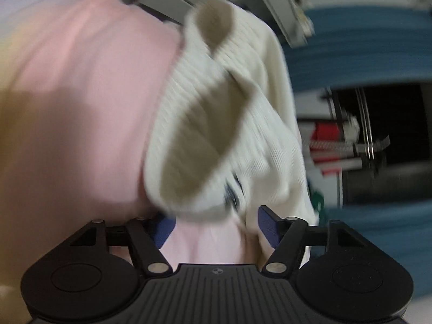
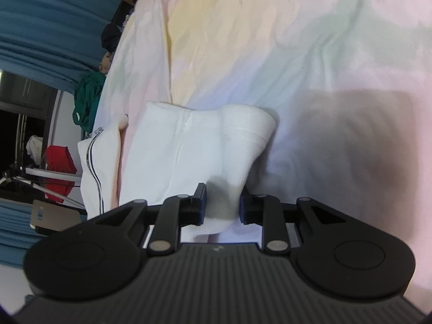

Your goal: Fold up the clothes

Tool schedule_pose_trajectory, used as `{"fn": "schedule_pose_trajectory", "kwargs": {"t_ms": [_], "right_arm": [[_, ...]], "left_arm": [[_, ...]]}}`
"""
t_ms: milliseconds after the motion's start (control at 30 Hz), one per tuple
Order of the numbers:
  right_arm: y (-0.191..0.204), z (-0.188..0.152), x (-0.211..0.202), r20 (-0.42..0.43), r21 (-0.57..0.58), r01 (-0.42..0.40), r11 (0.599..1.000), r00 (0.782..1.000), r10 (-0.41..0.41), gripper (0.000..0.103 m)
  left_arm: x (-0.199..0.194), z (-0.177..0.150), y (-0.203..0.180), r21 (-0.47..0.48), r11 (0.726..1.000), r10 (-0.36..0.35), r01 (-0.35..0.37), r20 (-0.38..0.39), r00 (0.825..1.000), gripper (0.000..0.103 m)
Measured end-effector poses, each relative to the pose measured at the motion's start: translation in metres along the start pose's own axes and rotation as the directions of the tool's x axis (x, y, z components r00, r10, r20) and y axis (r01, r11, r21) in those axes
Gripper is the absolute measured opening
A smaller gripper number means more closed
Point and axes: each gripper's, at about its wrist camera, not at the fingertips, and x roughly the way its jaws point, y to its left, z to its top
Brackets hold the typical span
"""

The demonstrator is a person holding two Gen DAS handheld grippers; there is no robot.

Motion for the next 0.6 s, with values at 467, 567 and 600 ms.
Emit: {"fn": "schedule_pose_trajectory", "kwargs": {"t_ms": [467, 567, 600], "right_arm": [[0.025, 0.017, 0.004, 0.191, -0.092, -0.007, 0.996, 0.981, 0.025, 0.008], [0.022, 0.027, 0.000, 0.216, -0.073, -0.041, 0.997, 0.975, 0.056, 0.008], [0.021, 0.031, -0.002, 0.227, -0.062, -0.056, 0.997, 0.971, 0.069, 0.007]], "left_arm": [[-0.067, 0.067, -0.045, 0.131, 0.990, 0.035, -0.047, 0.091, 0.995, 0.018], [-0.097, 0.085, -0.064, 0.199, 0.979, 0.029, -0.053, 0.120, 0.992, 0.018], [-0.109, 0.093, -0.068, 0.205, 0.977, 0.028, -0.050, 0.111, 0.993, 0.018]]}}
